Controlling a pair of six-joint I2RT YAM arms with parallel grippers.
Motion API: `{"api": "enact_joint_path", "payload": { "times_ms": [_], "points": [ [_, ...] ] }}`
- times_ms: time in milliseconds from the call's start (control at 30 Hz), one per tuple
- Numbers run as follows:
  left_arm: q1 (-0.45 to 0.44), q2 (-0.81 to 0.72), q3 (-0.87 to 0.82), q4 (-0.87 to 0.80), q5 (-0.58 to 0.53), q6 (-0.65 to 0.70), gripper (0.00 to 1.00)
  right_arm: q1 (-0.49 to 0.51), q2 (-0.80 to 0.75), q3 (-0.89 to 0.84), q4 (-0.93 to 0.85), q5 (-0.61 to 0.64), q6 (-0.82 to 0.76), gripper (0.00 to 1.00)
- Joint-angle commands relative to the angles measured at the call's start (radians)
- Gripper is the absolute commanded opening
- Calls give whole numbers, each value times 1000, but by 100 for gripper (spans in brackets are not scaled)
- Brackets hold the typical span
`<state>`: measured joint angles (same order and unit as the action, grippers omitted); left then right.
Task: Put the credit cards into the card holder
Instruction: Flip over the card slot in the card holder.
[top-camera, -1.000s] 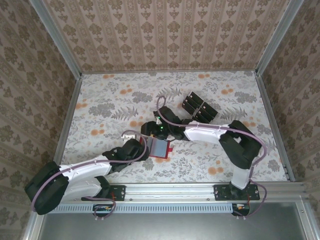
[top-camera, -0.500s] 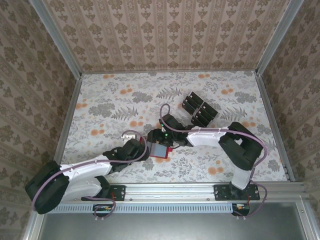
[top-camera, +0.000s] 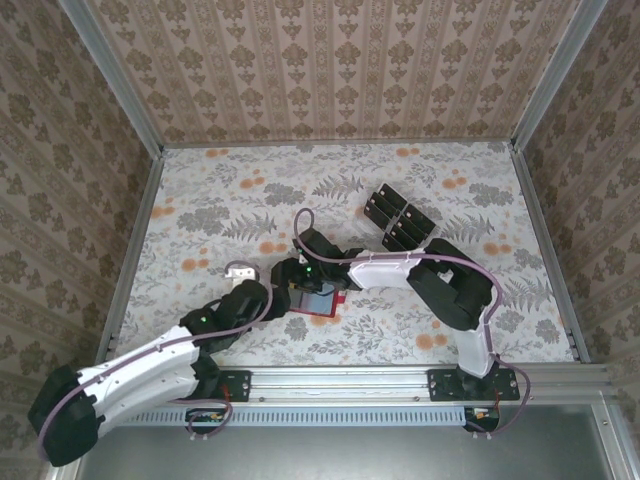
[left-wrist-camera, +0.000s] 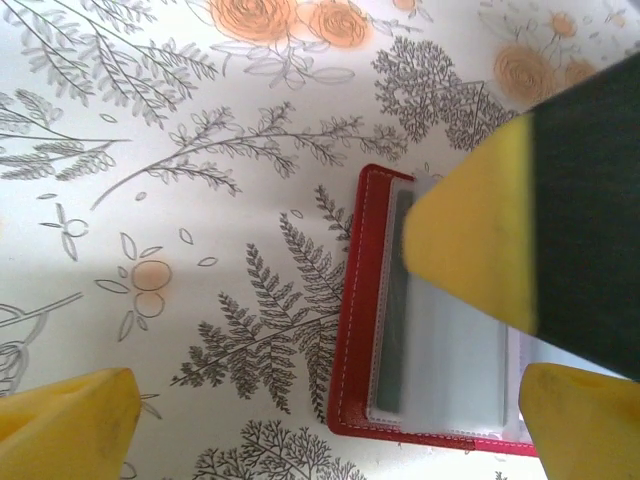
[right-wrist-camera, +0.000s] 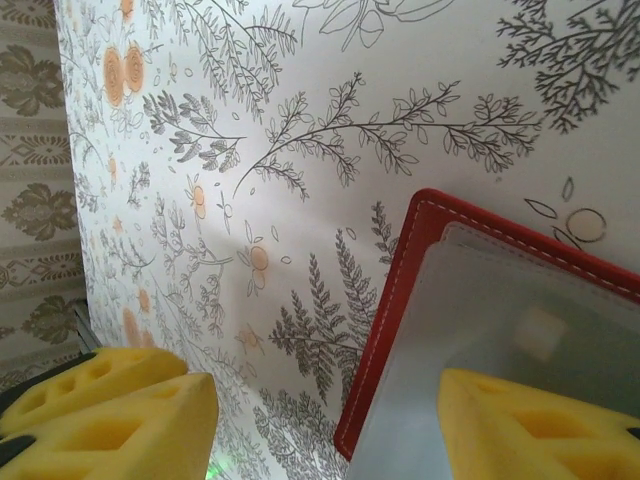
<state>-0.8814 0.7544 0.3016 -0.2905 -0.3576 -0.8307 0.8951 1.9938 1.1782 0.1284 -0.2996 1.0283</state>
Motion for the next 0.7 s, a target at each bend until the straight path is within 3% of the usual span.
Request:
{"api": "enact_joint_path", "payload": {
  "times_ms": [0,267,433,667],
  "points": [
    [0,-12,-8,-64,-38,-20,100,5,43,26,7,-19,22,62],
    [2,32,-5,-34,-38,-21,100,2,32,26,6,-32,7,62],
    [3,83,22,-32,-42,-15,100,-14,-63,3,0,-29,-33,62],
    [23,143,70,-39,-43,-3,100,-17,-321,-117,-248,186,-142,62]
  ]
}}
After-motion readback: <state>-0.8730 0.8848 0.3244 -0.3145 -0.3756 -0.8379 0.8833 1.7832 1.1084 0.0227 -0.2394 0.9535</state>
